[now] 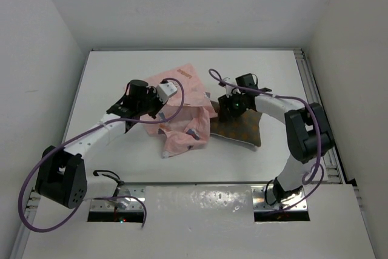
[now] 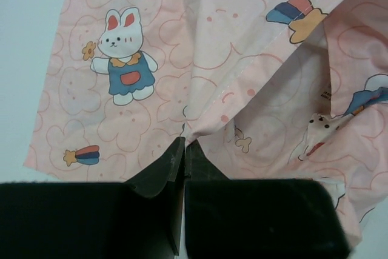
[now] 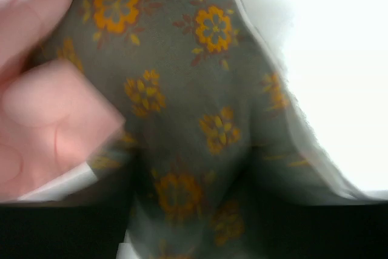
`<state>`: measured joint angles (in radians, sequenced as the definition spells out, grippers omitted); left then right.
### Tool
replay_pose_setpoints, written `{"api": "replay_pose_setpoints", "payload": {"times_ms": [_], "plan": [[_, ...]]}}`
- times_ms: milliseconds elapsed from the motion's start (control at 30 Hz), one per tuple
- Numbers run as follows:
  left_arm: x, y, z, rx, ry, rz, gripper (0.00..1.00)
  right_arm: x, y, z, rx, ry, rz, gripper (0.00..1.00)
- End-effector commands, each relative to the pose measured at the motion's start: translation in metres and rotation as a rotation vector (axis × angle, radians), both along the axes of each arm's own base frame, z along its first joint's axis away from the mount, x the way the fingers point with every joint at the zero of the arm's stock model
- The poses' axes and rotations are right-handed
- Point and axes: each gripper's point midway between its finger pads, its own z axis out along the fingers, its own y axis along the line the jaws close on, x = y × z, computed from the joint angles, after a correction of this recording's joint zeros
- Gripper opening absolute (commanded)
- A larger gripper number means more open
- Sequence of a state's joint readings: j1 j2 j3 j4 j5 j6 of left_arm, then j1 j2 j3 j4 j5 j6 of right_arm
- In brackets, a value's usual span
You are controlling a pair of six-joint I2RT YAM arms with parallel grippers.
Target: Put the pillow into the pillowcase
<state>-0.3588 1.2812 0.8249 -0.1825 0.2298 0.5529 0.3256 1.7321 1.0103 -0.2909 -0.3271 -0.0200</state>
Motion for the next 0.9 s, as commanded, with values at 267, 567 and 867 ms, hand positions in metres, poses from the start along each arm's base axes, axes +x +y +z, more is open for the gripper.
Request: {"api": "replay_pose_setpoints", "payload": {"times_ms": [267,567,867], "plan": [[0.0,-0.018,0.029,-0.104,-0.053,-0.055,0.0,0.032,-0.066,0.043,0.111,-0.075,-0.482,0.0],[-0.009,-0.052,0.028,-0.197,-0.053,-0.136,0.0,0.027,-0.102,0.183,0.184,-0.523,-0.677,0.0],[-0.006,-0.077,0.029,-0.227,-0.079,-0.182,0.0,-0.025,-0.052,0.226,0.311,-0.573,-0.334,0.0]]}}
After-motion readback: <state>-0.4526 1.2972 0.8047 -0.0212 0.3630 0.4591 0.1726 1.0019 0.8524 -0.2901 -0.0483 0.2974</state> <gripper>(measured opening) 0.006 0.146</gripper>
